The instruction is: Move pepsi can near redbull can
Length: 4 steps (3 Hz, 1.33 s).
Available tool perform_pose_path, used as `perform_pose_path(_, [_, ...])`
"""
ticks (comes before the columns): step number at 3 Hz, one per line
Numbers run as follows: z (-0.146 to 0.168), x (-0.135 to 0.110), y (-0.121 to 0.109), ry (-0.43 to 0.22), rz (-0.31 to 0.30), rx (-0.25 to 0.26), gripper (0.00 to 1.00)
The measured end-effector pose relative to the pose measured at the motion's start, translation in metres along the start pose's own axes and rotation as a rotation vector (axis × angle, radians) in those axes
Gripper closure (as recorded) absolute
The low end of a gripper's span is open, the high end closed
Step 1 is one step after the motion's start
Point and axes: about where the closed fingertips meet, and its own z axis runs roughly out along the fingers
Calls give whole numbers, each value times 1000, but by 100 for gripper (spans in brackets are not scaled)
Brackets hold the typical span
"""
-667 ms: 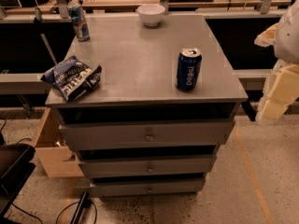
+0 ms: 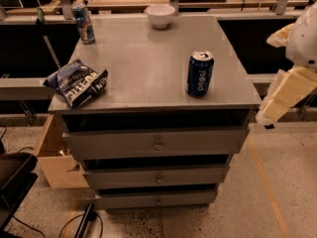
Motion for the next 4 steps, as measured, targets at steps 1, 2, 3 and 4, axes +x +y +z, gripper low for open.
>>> perform_pose_path(1, [19,-6,-18,-195,110,36,0])
perform_pose_path(2, [45,-15,-39,-415,200,75,0])
perform_pose_path(3, [58,-29,-67,-620,275,143,0])
perform_pose_path(4, [51,-37,-84,-665,302,204,0])
